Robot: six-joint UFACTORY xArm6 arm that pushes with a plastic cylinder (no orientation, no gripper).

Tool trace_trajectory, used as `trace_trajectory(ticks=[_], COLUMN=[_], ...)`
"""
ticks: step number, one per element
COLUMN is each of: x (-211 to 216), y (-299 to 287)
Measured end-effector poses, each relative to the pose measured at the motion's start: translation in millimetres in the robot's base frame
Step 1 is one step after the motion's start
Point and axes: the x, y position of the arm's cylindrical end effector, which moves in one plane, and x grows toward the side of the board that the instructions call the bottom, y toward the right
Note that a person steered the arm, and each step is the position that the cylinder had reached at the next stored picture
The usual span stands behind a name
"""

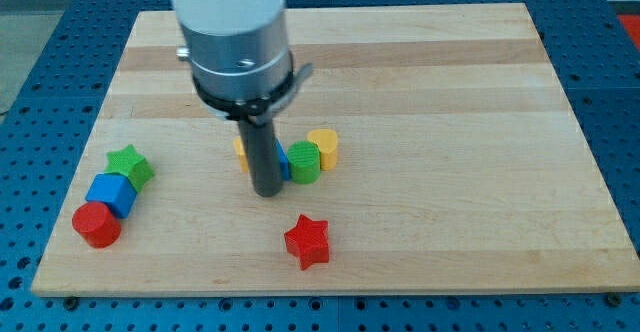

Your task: Push the yellow heart into the green circle

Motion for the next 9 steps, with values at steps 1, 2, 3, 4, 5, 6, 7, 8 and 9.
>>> trace_trajectory(ticks=[1, 2, 3, 4, 5, 6, 7, 8, 9], x=[-26, -60, -11, 9, -18, -52, -27, 15, 22], y=[5, 11, -17, -70, -75, -23, -8, -13, 45])
